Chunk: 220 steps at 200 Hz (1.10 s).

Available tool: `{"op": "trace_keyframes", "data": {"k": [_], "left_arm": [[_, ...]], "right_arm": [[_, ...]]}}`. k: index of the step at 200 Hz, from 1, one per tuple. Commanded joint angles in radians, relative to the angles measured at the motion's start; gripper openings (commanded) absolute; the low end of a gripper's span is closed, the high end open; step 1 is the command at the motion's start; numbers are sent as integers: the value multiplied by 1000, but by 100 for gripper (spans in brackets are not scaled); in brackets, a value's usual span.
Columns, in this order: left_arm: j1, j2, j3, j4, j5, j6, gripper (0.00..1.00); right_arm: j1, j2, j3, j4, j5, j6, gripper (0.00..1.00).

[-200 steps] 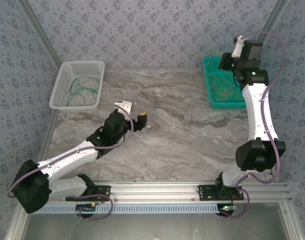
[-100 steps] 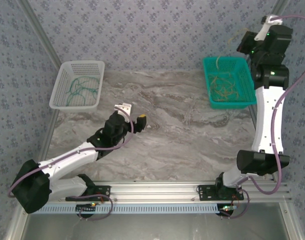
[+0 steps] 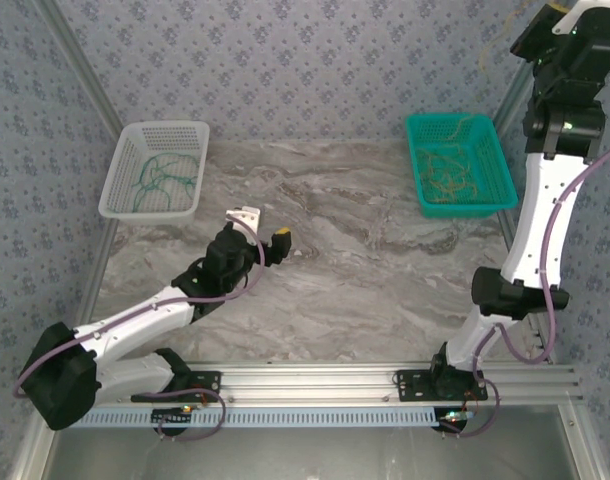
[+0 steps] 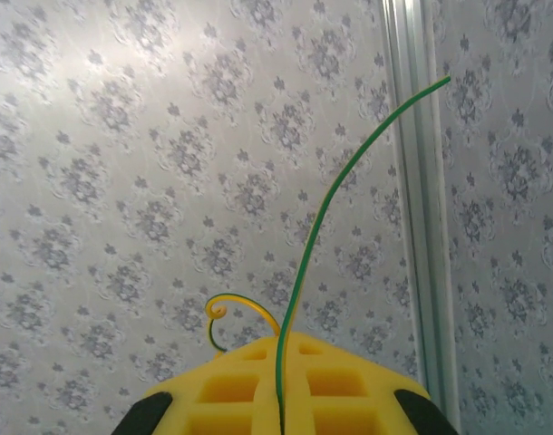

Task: Untangle the cables

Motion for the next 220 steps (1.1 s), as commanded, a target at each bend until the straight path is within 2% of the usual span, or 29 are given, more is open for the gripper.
{"op": "trace_keyframes", "data": {"k": [1,29,62,100,127,141,182,205,220], "left_arm": [[-5,0,-6,38,-11,4,91],[-5,-5,-15,22,-35,12,91],[-5,-20,-38,8,-63,25,91],[-4,-7,-54,6,-93,31,91],[2,5,-45,-10,-92,33,91],[6,8,-40,-17,-84,37,91],[28,7,-34,-31,-79,29,91],[47,-5,-31,-28,-75,29,91],[59,-5,-24,-28,-67,39,91]], "right_arm": [[-8,39,-66,-83,23,-16,0],[-13,-29,-368,28,-6,2,0],[-8,-129,-715,151,38,14,0],[5,-94,-934,206,143,7,0],[10,53,-893,166,220,-2,0],[6,159,-815,118,240,0,0],[9,432,-532,-91,141,6,0],[12,479,-502,-94,111,13,0],[4,520,-452,-116,45,18,0]]}}
